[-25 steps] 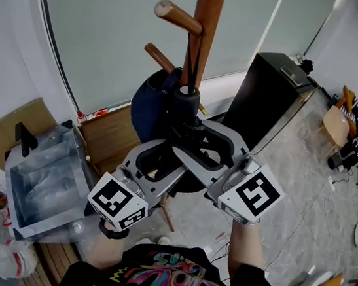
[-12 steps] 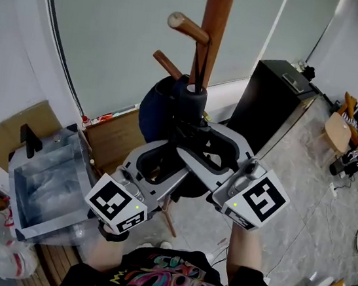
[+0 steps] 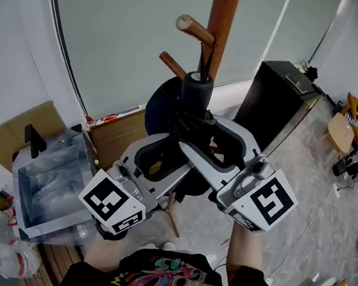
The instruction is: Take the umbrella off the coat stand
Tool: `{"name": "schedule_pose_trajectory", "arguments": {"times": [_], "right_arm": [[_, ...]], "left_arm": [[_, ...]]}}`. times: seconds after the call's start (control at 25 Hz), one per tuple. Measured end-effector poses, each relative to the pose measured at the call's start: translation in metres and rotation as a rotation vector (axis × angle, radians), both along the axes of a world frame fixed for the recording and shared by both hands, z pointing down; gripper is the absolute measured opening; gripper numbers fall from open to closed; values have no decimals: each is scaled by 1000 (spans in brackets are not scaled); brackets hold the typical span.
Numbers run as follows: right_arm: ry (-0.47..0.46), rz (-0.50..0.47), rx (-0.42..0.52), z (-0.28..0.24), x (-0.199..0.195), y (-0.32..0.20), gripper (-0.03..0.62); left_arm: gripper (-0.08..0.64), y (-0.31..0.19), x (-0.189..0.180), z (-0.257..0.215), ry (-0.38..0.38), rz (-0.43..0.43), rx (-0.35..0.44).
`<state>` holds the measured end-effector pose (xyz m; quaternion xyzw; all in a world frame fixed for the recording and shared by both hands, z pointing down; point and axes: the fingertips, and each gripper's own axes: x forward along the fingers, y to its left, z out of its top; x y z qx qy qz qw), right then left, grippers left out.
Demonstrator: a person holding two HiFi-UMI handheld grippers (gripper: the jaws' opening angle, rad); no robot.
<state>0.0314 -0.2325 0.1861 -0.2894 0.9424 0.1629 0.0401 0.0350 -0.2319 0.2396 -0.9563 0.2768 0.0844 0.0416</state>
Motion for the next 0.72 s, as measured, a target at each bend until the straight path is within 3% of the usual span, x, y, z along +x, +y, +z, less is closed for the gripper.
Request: {"name": "schedule_pose_trajectory", "arguments": {"times": [0.72], "right_arm": [[-42,-65,105,-47,-32,11,227]], "left_arm": [[233,3,-28,-40,1,-49,73]]}}
